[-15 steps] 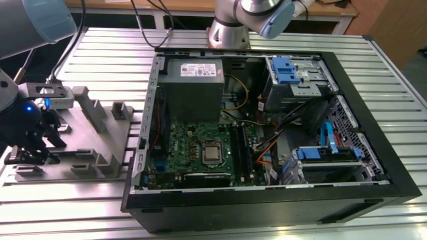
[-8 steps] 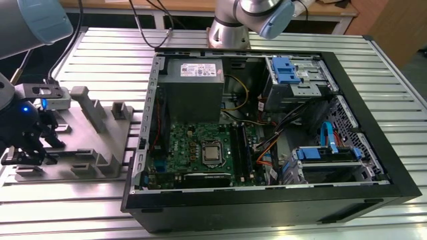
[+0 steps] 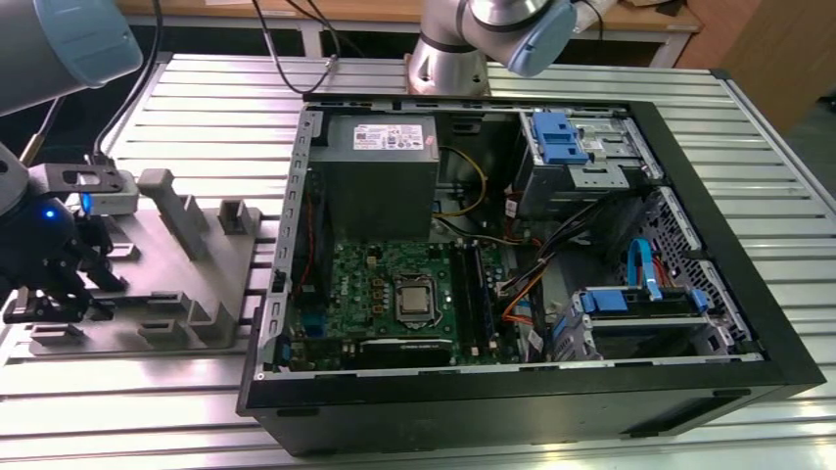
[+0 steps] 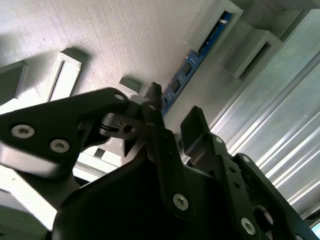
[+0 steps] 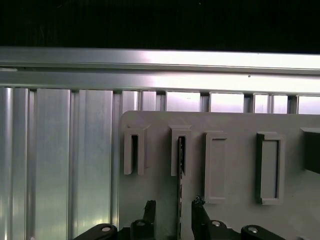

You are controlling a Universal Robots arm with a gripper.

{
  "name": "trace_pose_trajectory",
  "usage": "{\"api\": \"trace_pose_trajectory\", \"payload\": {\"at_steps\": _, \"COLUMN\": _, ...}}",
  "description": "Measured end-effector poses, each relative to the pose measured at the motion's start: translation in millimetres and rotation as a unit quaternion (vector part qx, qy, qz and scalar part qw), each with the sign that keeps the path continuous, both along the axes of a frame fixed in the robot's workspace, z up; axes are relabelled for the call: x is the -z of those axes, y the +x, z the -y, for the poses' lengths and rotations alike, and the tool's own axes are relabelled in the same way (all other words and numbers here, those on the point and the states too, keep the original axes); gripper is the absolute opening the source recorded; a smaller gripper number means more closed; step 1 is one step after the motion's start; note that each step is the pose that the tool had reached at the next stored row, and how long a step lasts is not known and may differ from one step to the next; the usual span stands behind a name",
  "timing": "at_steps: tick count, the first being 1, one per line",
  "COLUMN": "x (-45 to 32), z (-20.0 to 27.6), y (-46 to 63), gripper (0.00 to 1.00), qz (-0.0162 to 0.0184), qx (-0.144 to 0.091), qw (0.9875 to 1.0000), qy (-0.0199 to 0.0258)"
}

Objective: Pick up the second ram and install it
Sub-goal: 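Pick up the second ram and move it above second insertion slot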

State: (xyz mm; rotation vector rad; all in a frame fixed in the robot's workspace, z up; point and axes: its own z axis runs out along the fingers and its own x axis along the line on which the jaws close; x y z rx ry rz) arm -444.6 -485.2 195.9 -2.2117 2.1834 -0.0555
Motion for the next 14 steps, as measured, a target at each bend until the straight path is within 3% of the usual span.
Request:
{"api": "trace_pose_trajectory", "payload": {"at_steps": 3, "x": 0.0, "z": 0.0, "y": -0.1, "gripper": 0.33, "qz": 0.0, "qx": 0.0, "qw": 1.0, "qy": 0.0}}
{"api": "trace_pose_trajectory", "payload": {"at_steps": 8, "x": 0.0, "z": 0.0, "y": -0.3, "gripper": 0.32, "qz": 0.0, "qx": 0.0, "qw": 1.0, "qy": 0.0}}
{"api": "trace_pose_trajectory", "payload": {"at_steps": 9, "x": 0.0, "z": 0.0, "y": -0.3, "gripper": 0.25, "qz": 0.0, "qx": 0.0, "qw": 1.0, "qy": 0.0}}
{"api": "trace_pose_trajectory", "payload": {"at_steps": 14, "x": -1.5, "z": 0.1, "y": -0.4, "gripper": 0.25, "qz": -0.0001, "qx": 0.0, "qw": 1.0, "qy": -0.0001}}
